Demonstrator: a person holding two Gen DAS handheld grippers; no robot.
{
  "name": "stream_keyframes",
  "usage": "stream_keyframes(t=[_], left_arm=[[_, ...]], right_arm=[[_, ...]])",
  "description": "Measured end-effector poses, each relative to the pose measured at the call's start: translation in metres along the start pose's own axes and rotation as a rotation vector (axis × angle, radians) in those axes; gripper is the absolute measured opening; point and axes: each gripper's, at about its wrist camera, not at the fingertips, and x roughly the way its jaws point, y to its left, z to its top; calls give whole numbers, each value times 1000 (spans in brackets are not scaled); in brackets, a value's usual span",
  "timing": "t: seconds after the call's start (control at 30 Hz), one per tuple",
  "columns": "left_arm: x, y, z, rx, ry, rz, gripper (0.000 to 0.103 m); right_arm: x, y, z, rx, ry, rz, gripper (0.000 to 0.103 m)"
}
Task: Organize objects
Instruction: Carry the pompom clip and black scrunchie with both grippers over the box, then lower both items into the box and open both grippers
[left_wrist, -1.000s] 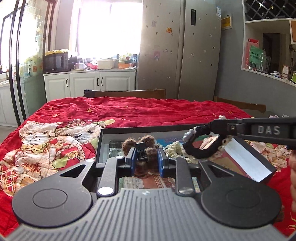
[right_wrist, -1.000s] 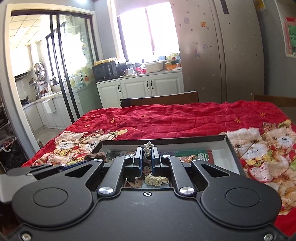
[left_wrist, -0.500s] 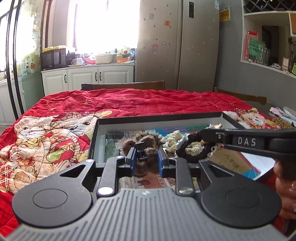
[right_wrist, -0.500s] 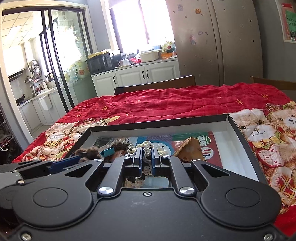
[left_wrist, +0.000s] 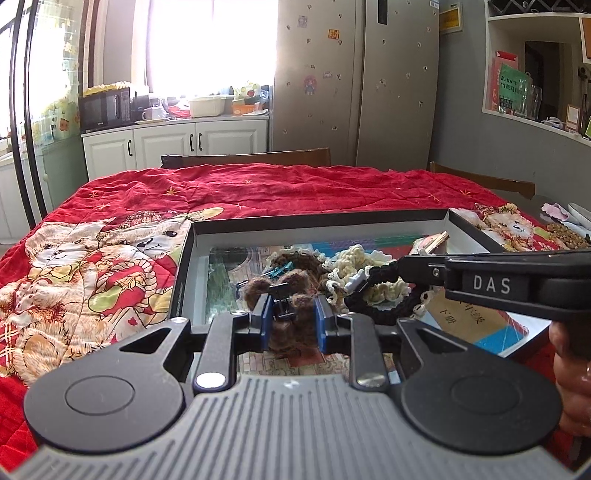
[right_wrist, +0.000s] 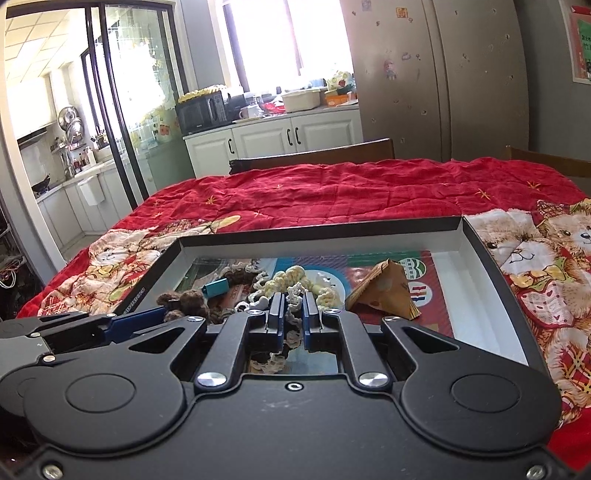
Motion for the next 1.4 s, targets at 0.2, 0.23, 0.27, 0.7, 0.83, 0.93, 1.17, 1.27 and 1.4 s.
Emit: stream_keyframes(t=[0.2, 0.23, 0.27, 0.7, 0.83, 0.93, 1.17, 1.27, 1.4], left_arm=[[2, 0, 0, 2, 7, 1, 27], [2, -1, -1, 3, 9, 2, 27], [3, -1, -1, 4, 10, 2, 28], [3, -1, -2, 5, 13, 0, 29], [4, -1, -3, 8, 13, 1, 29], [5, -1, -4, 9, 14, 3, 30], [5, -2, -5, 9, 18, 3, 35], [6, -2, -5, 8, 18, 3, 39], [5, -1, -5, 8, 18, 1, 44]], right_arm=[[4, -3, -1, 15, 22, -9, 10], [5, -3, -1, 18, 26, -9, 10], [6, -4, -1, 19, 29, -10, 10], [10, -3, -2, 14, 48, -7, 10], [11, -3, -2, 15, 48, -8, 10], [12, -3, -3, 15, 50, -10, 11], [12, -4, -3, 14, 50, -11, 13], [12, -4, -3, 13, 51, -11, 14], [12, -4, -3, 10, 50, -12, 15]])
